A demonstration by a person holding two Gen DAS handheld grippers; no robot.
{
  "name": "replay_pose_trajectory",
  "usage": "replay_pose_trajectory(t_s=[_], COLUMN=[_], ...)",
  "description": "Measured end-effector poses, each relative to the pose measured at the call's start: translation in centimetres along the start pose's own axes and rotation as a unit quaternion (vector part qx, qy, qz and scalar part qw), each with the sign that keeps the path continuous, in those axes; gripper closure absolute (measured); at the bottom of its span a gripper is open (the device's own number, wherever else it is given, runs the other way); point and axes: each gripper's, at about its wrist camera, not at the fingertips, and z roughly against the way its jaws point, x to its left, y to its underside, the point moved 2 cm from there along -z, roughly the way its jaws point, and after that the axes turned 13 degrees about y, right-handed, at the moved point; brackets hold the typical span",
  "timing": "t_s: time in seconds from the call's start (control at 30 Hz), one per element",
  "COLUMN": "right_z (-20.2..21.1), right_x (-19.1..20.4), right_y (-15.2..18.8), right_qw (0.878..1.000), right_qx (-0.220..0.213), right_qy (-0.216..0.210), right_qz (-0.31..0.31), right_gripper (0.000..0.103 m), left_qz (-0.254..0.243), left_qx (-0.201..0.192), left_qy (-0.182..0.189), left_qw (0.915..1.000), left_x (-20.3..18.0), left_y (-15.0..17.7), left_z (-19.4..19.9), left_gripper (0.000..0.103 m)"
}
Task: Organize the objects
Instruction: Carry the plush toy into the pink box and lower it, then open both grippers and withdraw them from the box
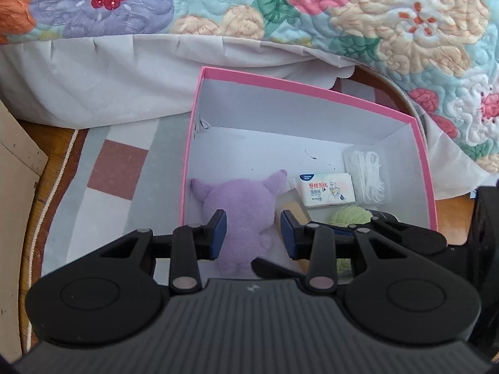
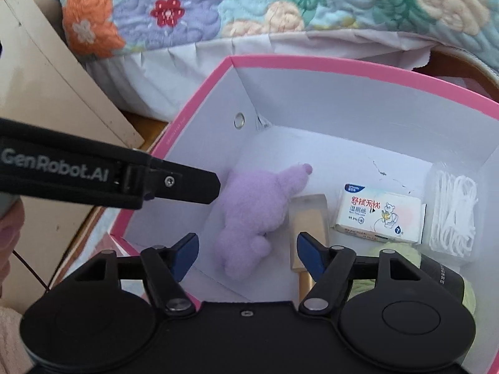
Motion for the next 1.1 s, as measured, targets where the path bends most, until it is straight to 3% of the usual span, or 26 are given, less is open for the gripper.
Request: replay_pose_trajectory(t_s=[0.03,0.07,0.13,0.3,0.5,0.6,0.7,0.87,0.93,1.1], right_z=[-0.2,-0.4,-1.4,-4.3,-4.7,-4.0,-1.4,3.8,6.3,11.3], right_x=[0.3,0.4,1.1,2.4,3.2,2.3,1.0,0.7,0.8,1.4], right_y=[0.0,-0.1,-0.6,-0.8,-1.4,-1.3,-0.5,0.9,1.8,3.2], right_qw=[1.000,1.000,1.000,0.997,0.996,0.998,0.997,0.997,0.995,0.992], right_qx=[-0.009,-0.014,-0.016,0.024,0.021,0.018,-0.010,-0.055,-0.077,-0.104], right_qy=[0.000,-0.002,-0.003,0.066,0.086,0.051,0.026,0.057,0.065,0.072], right_qz=[-0.001,-0.005,-0.013,-0.014,-0.011,-0.040,-0.069,-0.027,-0.017,-0.009], right_gripper=[0.059,0.062,0.079,0.088,0.088,0.088,0.083,0.079,0.066,0.063], left_qz=[0.000,0.002,0.009,0.007,0.016,0.019,0.015,0.005,0.000,-0.004], left_qx=[-0.003,-0.007,-0.017,-0.020,-0.029,-0.032,-0.033,-0.022,-0.019,-0.012], left_qy=[0.002,0.002,0.001,0.008,0.009,0.011,0.013,0.014,0.017,0.022], left_qw=[1.0000,1.0000,0.9998,0.9997,0.9994,0.9992,0.9993,0.9996,0.9997,0.9997], left_x=[0.1,0.2,0.5,0.9,1.7,2.0,2.1,1.3,0.8,-0.3], left_y=[-0.1,-0.2,-0.3,-0.4,-0.1,0.3,0.8,1.6,2.0,2.8], left_z=[-0.1,-0.1,-0.1,0.1,0.9,1.4,2.1,3.6,4.5,7.0], left_gripper=[0.066,0.066,0.066,0.066,0.066,0.066,0.066,0.062,0.059,0.052])
